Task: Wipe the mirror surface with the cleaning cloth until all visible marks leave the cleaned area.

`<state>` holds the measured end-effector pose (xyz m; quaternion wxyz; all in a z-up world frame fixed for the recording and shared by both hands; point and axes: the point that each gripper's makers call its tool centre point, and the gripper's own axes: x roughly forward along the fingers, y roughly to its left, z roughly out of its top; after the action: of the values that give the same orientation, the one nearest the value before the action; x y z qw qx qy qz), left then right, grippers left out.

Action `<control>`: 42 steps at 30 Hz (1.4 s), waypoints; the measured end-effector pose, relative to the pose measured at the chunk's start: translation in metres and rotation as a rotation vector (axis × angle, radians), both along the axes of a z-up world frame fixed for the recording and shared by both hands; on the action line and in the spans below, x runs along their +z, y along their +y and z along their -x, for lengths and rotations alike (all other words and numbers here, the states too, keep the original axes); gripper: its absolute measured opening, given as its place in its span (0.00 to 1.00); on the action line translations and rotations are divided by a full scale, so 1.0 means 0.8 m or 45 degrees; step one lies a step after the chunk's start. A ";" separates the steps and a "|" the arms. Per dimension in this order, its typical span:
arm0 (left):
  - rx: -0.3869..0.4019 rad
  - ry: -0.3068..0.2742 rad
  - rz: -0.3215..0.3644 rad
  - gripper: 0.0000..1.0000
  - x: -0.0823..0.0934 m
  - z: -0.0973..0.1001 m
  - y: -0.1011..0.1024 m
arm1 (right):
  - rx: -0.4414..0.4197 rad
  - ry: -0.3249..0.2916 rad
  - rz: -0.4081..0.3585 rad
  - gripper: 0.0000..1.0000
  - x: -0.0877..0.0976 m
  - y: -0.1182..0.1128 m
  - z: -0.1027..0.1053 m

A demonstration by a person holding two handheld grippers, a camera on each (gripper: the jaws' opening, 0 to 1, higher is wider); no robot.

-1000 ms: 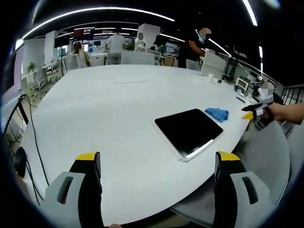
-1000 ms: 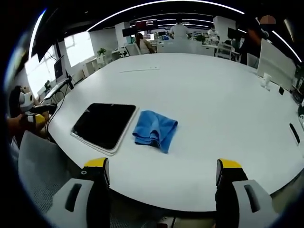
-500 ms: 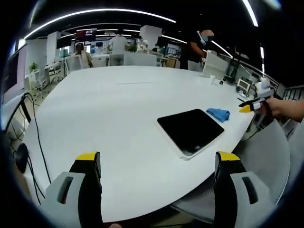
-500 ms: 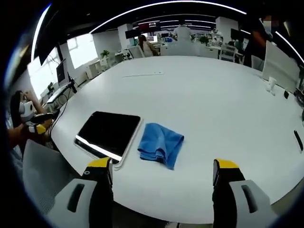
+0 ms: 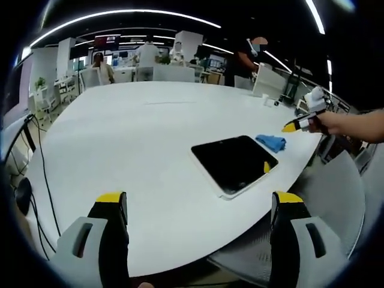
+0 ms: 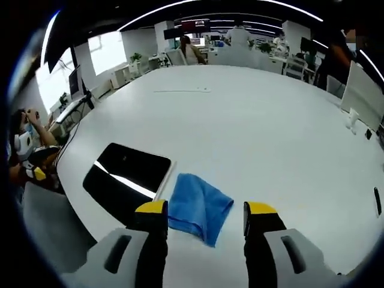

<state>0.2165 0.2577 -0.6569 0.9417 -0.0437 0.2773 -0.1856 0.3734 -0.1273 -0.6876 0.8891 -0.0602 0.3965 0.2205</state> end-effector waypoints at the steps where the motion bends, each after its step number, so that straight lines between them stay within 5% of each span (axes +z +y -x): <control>1: 0.001 0.002 0.000 0.99 0.000 0.000 0.001 | -0.008 0.012 -0.010 0.43 -0.006 0.002 -0.004; 8: -0.018 0.021 -0.005 0.95 -0.003 0.002 -0.002 | -0.018 0.090 0.028 0.27 -0.050 0.018 -0.010; 15: 0.003 0.014 0.002 0.96 -0.002 -0.003 0.004 | -0.014 0.095 0.092 0.17 -0.071 0.021 -0.012; 24: -0.014 0.013 -0.006 0.97 -0.002 -0.010 0.003 | -0.036 0.113 0.132 0.05 -0.072 0.017 -0.015; 36: -0.046 0.015 -0.014 0.97 -0.008 -0.014 0.001 | -0.050 0.202 0.125 0.04 -0.073 0.017 -0.018; 42: -0.062 -0.009 -0.049 0.99 -0.007 -0.017 0.011 | -0.155 0.192 0.079 0.02 -0.045 0.026 -0.032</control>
<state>0.2299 0.2662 -0.6627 0.9385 -0.0182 0.2785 -0.2033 0.3993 -0.1063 -0.7235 0.8662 -0.0468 0.4719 0.1578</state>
